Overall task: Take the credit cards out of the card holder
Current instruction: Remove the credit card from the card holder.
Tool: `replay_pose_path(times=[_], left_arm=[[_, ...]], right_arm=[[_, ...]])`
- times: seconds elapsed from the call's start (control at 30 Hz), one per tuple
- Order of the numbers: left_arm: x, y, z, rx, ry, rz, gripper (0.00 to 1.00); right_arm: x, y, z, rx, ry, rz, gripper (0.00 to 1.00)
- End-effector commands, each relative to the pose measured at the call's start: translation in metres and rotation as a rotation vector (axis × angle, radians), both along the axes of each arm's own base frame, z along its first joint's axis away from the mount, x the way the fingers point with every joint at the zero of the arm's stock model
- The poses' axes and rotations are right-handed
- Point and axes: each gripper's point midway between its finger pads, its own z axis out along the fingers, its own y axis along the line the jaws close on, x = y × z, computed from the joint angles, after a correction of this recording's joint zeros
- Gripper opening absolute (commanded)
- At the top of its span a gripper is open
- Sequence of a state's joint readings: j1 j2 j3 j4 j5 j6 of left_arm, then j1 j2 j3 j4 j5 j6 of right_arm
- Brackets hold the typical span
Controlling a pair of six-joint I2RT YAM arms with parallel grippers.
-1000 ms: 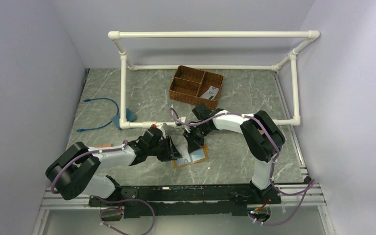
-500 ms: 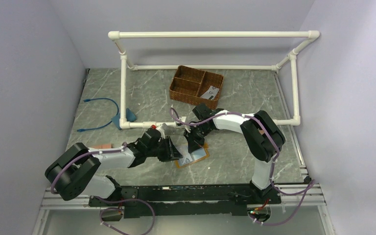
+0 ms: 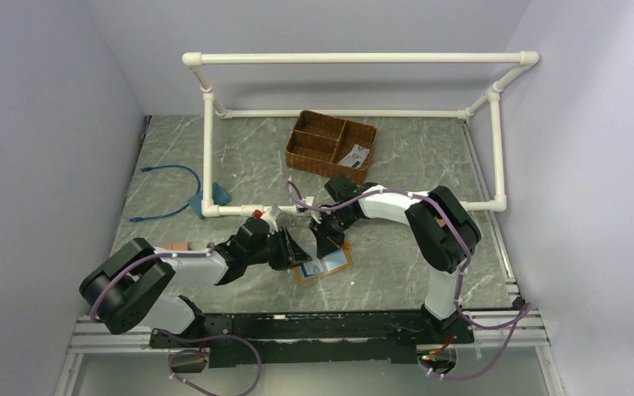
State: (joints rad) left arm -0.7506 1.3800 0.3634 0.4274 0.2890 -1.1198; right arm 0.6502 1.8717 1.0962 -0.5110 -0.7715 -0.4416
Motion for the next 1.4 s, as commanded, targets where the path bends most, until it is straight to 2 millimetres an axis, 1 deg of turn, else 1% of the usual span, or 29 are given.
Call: replay_pose_path(times=[0.0,0.1,0.43,0.47,0.53,0.6,0.77,0.93,1.1,1.23,1.37], left_arm=[[0.011,-0.010,0.015,-0.088,-0.049,0.026,0.37],[0.012,-0.010,0.015,-0.098,-0.047,0.038,0.36],[0.012,-0.004,0.003,-0.037,-0.026,0.057,0.33],[0.012,-0.003,0.001,-0.028,-0.025,0.058,0.31],[0.013,-0.001,0.000,-0.008,-0.029,0.056,0.24],[0.013,0.003,-0.003,0.021,-0.036,0.055,0.19],[0.012,0.008,-0.004,0.045,-0.061,0.050,0.00],[0.012,0.011,0.002,0.053,-0.122,0.031,0.00],[0.011,0.016,0.006,0.060,-0.195,0.004,0.00],[0.009,0.017,0.014,0.043,-0.262,-0.022,0.00],[0.007,0.017,0.024,0.026,-0.320,-0.045,0.00]], right_arm=[[0.002,0.013,0.018,0.069,-0.010,0.032,0.09],[0.002,0.013,0.019,0.073,-0.010,0.035,0.09],[0.001,0.013,0.020,0.074,-0.011,0.040,0.09],[0.002,0.013,0.021,0.075,-0.013,0.040,0.09],[0.002,0.013,0.022,0.076,-0.016,0.045,0.09],[0.003,0.013,0.024,0.078,-0.021,0.047,0.10],[0.004,0.011,0.026,0.080,-0.023,0.044,0.11],[0.005,0.011,0.032,0.094,-0.029,0.054,0.11],[0.003,0.012,0.046,0.144,-0.028,0.082,0.15],[-0.001,0.012,0.054,0.174,-0.023,0.101,0.19],[-0.003,0.013,0.062,0.198,-0.019,0.115,0.20]])
